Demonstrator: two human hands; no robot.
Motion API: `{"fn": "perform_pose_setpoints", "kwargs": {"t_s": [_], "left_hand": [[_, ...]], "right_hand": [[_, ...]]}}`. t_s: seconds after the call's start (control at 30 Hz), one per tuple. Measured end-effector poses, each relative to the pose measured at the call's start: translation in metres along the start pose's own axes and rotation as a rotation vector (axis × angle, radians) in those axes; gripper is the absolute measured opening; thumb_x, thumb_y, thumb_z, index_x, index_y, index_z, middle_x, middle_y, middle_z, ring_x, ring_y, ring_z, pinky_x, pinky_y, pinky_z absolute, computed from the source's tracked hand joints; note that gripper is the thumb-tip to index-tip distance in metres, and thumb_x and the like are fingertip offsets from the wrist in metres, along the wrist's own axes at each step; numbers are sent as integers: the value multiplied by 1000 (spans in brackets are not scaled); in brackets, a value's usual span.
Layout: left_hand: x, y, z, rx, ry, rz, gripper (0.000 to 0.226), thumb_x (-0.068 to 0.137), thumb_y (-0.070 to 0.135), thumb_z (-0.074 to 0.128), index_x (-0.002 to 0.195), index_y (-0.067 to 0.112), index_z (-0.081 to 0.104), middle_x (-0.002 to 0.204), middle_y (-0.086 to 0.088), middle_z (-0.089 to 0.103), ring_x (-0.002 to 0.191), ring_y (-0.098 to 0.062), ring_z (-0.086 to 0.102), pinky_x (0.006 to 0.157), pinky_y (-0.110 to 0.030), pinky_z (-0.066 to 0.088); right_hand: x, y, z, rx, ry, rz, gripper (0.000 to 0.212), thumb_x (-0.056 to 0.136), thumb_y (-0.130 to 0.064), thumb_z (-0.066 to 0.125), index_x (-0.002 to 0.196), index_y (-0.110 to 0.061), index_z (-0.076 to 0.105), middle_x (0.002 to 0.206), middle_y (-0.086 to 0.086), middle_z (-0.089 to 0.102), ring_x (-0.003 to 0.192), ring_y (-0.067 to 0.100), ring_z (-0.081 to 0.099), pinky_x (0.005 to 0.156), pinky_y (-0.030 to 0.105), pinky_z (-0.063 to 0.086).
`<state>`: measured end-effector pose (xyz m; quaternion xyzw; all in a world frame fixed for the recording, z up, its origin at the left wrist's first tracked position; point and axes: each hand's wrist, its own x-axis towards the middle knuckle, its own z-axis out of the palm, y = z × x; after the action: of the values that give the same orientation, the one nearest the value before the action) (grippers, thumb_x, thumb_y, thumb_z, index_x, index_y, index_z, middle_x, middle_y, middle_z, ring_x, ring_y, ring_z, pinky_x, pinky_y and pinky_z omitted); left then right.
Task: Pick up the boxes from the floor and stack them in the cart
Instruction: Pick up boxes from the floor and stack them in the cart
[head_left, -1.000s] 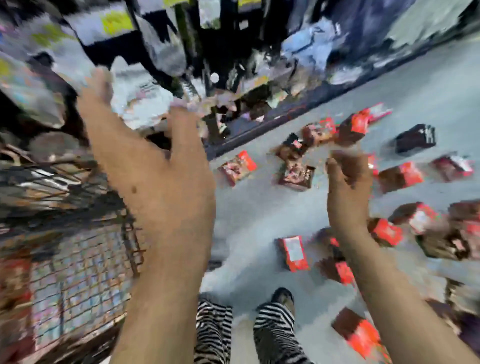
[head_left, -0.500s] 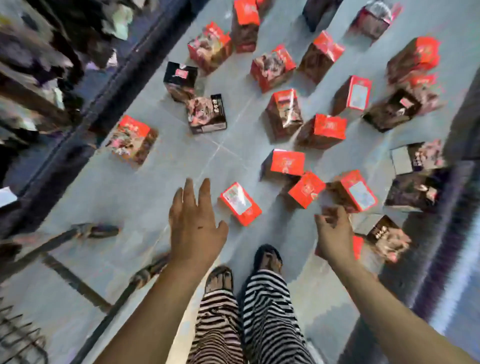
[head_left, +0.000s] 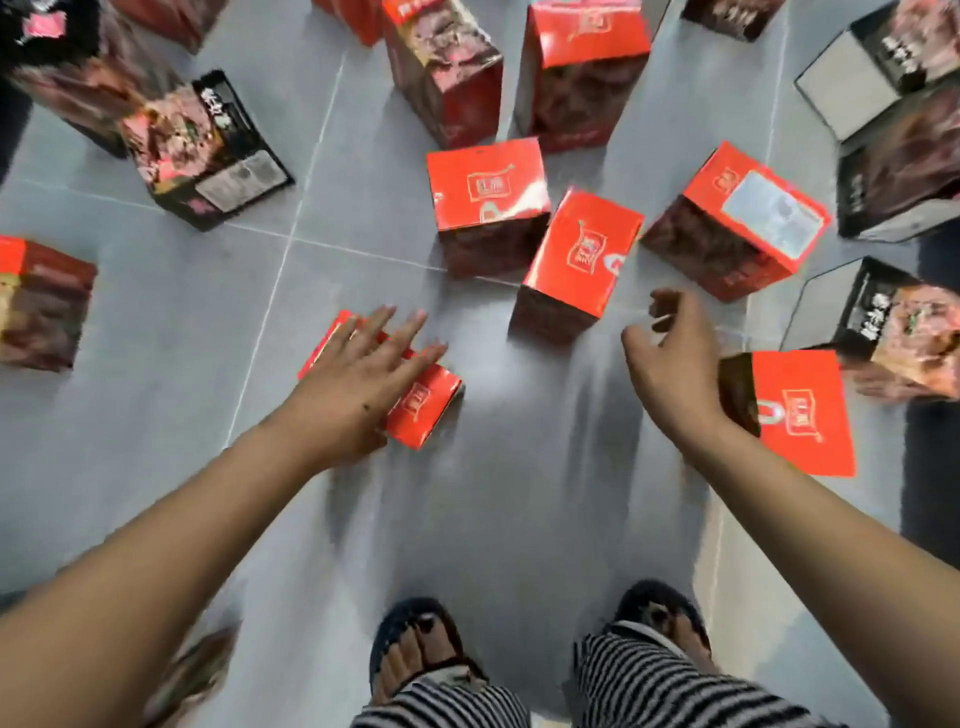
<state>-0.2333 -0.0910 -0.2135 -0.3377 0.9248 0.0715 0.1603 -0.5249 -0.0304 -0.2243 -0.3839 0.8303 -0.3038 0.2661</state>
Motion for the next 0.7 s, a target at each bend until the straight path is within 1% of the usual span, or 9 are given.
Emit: {"fn": "perform_pose_setpoints", "kwargs": {"t_s": [0.07,0.2,0.27,0.33,0.43,0.5,0.57,0.63,0.7], "left_hand": [[14,-10,8,12,23,74,107,40,38,88,137,23,45,140,-12,52,121,-42,53,95,-55,43],[26,-25,13,-15,27,93,95,40,47,78,129,31,49,121,5,60,109,-27,58,89,-44,43],[29,-25,16,-30,30,59,94,39,49,73,128,34,47,116,9,59,107,-24,57,88,-41,42],[31,-23,18,-58,30,14,94,39,49,72,127,38,42,114,9,59,106,-24,56,89,-40,40],[28,-18,18,-83,23,-59,96,38,49,76,125,40,35,112,8,58,104,-25,55,88,-38,38],[26,-17,21,-100,40,-85,94,42,49,76,126,40,36,111,8,58,102,-25,54,87,-37,37],[26,-20,21,-147,45,-122,90,45,50,73,128,40,39,111,10,56,103,-22,52,90,-35,35],[27,-23,24,-193,42,-168,88,47,53,71,128,43,38,108,14,53,102,-19,50,93,-34,34],[27,-22,24,-217,60,-207,87,46,54,69,127,43,38,105,15,51,100,-18,48,93,-35,35]], "right_hand": [[15,11,11,20,43,-32,49,74,-22,51,119,-5,49,112,11,56,102,28,52,88,39,43],[38,26,26,77,90,-130,54,70,-17,54,123,-6,45,107,2,47,105,31,50,88,43,45],[43,31,28,56,7,-167,64,70,-19,55,131,-6,39,115,5,47,113,29,47,93,41,43],[47,39,26,-41,-154,-184,72,75,-14,62,139,-6,31,127,11,46,121,29,43,100,38,38],[57,40,22,-141,-336,-129,87,77,-4,69,147,-12,18,137,11,42,123,28,43,98,37,41],[74,36,21,-20,-378,-38,101,76,1,71,150,-22,7,138,10,38,118,27,47,91,38,46],[97,32,22,155,-432,-19,116,73,7,74,149,-40,-1,140,9,35,121,28,46,90,42,51],[115,29,23,240,-501,-73,118,72,9,74,145,-50,1,142,6,37,124,28,45,89,44,54],[117,25,23,259,-563,-137,104,74,10,71,145,-41,15,138,2,43,126,24,46,90,41,53]]}}
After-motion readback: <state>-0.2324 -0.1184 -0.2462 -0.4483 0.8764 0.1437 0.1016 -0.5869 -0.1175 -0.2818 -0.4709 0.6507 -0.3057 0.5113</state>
